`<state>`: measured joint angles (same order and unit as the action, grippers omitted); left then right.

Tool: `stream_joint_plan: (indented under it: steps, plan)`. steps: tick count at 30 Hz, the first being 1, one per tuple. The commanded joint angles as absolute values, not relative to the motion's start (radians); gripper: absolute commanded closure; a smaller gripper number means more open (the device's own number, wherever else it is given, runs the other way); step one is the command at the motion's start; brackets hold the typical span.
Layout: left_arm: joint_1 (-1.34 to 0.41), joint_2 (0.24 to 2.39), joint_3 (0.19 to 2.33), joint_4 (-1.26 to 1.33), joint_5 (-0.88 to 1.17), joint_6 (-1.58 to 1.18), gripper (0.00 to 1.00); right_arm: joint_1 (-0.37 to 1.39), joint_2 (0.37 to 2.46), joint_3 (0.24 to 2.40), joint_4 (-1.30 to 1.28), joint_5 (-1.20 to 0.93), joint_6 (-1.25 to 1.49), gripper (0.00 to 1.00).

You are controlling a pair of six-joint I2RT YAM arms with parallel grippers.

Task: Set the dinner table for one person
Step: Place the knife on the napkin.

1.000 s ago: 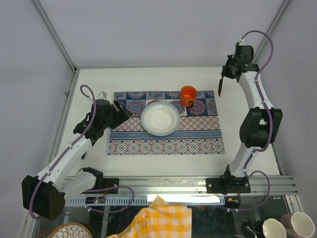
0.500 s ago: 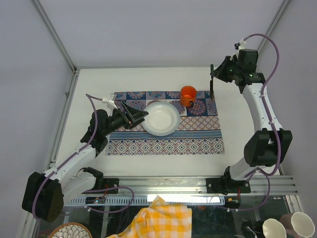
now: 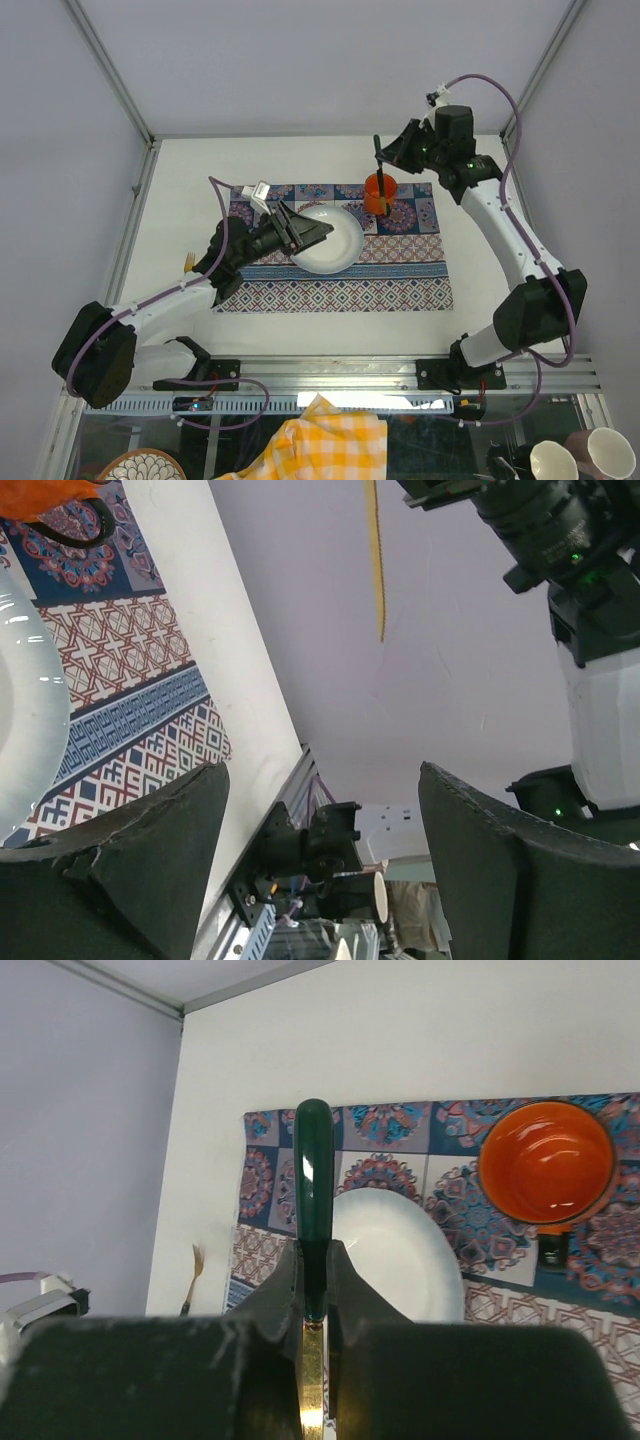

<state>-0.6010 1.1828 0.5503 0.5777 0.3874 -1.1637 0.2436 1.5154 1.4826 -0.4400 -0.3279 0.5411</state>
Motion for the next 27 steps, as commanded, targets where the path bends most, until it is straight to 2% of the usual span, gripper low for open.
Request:
stream_joint_plan:
  steps: [1, 7, 13, 22, 27]
  plan:
    - [-0.653, 1.21, 0.606, 0.66, 0.239, -1.097, 0.22, 0.356, 1.392, 1.461, -0.324, -0.117, 0.626, 1.0]
    - [-0.713, 1.282, 0.659, 0.646, 0.116, -1.092, 0.26, 0.579, 1.374, 1.448, -0.286, 0.235, 0.604, 1.0]
    - [-0.738, 1.299, 0.693, 0.642, 0.066, -1.103, 0.25, 0.732, 1.455, 1.508, -0.316, 0.471, 0.546, 1.0]
    - [-0.739, 1.204, 0.755, 0.464, 0.012, -1.013, 0.26, 0.75, 1.528, 1.553, -0.322, 0.523, 0.487, 1.0]
    - [-0.738, 1.16, 0.796, 0.22, -0.159, -0.965, 0.27, 0.75, 1.55, 1.605, -0.336, 0.536, 0.438, 1.0]
